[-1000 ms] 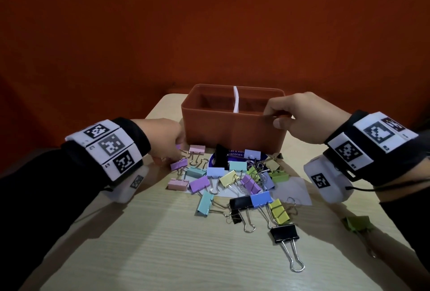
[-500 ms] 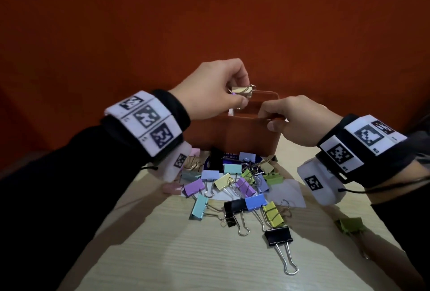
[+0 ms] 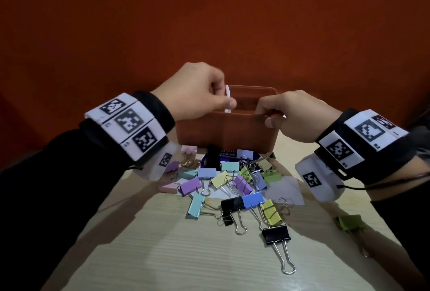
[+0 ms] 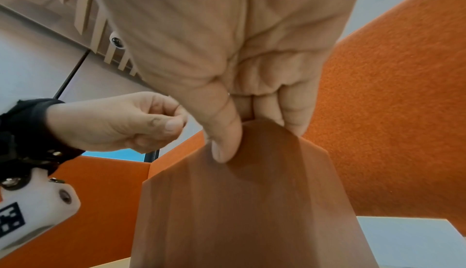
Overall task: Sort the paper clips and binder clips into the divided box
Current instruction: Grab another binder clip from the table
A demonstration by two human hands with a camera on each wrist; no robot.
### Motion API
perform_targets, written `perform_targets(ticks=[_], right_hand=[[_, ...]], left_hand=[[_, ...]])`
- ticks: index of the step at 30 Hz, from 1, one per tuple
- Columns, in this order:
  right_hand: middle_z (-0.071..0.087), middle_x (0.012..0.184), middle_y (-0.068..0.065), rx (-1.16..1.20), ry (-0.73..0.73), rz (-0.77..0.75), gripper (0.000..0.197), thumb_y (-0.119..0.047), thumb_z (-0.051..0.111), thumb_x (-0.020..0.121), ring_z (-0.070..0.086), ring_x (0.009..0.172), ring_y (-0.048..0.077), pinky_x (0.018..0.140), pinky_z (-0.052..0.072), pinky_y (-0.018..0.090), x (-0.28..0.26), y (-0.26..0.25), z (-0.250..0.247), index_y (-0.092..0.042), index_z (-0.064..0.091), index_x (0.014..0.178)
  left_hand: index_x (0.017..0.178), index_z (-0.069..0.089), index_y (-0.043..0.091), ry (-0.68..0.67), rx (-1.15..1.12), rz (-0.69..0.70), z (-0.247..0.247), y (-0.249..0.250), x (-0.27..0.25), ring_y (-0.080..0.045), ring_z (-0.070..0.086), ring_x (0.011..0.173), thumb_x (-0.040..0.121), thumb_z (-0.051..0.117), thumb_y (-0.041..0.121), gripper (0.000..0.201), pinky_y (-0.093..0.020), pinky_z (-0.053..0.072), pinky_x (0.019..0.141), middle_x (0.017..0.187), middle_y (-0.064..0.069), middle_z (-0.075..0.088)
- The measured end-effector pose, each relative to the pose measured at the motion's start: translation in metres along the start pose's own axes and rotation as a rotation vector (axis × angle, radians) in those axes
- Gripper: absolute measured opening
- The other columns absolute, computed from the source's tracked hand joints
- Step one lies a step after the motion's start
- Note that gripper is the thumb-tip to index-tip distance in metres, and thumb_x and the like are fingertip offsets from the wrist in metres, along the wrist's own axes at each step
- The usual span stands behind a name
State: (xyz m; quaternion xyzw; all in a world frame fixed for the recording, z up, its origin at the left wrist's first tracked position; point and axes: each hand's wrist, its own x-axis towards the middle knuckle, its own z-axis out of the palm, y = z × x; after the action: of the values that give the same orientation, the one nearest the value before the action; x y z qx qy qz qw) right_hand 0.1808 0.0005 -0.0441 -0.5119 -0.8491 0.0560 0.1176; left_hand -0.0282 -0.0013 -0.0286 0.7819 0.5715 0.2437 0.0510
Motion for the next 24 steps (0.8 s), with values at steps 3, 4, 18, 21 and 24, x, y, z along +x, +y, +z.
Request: perform_targets(ticks=[3, 4, 18, 21, 24], right_hand=[[0.058, 0.089, 0.0, 0.028, -0.009, -0.014, 0.016, -0.011, 0.054, 0.093, 0.044, 0.069, 0.007, 0.053, 0.032, 0.019, 0.002, 0.002, 0.001, -0.023, 0.061, 0.1], [0.058, 0.088, 0.0, 0.033, -0.012, -0.018, 0.016, -0.01, 0.054, 0.093, 0.045, 0.069, 0.008, 0.054, 0.033, 0.019, 0.002, 0.002, 0.001, -0.023, 0.061, 0.099], [0.057, 0.085, -0.002, 0.012, 0.0, -0.024, 0.017, -0.011, 0.054, 0.093, 0.043, 0.067, 0.001, 0.055, 0.032, 0.018, 0.004, 0.004, 0.004, -0.025, 0.06, 0.099], [0.058, 0.085, -0.002, 0.007, 0.0, -0.022, 0.017, -0.011, 0.054, 0.093, 0.043, 0.068, 0.003, 0.056, 0.033, 0.021, 0.004, 0.004, 0.004, -0.026, 0.06, 0.099], [0.056, 0.08, -0.007, 0.014, -0.004, -0.021, 0.017, -0.011, 0.055, 0.093, 0.044, 0.068, 0.003, 0.056, 0.033, 0.02, 0.004, 0.004, 0.004, -0.027, 0.059, 0.097]], left_hand=[[0.074, 0.07, 0.022, -0.283, 0.123, -0.054, -0.003, -0.011, -0.015, -0.004, 0.062, 0.058, 0.08, 0.073, 0.04, 0.019, -0.019, 0.045, 0.053, 0.064, 0.008, 0.068], [0.08, 0.072, 0.025, -0.362, 0.183, -0.066, -0.001, -0.017, -0.019, -0.002, 0.064, 0.063, 0.082, 0.073, 0.037, 0.012, -0.021, 0.05, 0.059, 0.068, 0.011, 0.07], [0.101, 0.066, 0.022, -0.583, 0.396, -0.025, 0.028, -0.054, -0.033, -0.011, 0.052, 0.078, 0.087, 0.067, 0.018, 0.015, -0.024, 0.043, 0.068, 0.074, 0.014, 0.049], [0.089, 0.058, 0.023, -0.566, 0.391, -0.024, 0.027, -0.054, -0.035, -0.015, 0.056, 0.082, 0.086, 0.065, 0.021, 0.008, -0.026, 0.047, 0.068, 0.079, 0.011, 0.053], [0.087, 0.056, 0.023, -0.519, 0.368, -0.022, 0.024, -0.051, -0.036, -0.013, 0.055, 0.076, 0.082, 0.068, 0.028, 0.014, -0.024, 0.043, 0.061, 0.079, 0.01, 0.056]])
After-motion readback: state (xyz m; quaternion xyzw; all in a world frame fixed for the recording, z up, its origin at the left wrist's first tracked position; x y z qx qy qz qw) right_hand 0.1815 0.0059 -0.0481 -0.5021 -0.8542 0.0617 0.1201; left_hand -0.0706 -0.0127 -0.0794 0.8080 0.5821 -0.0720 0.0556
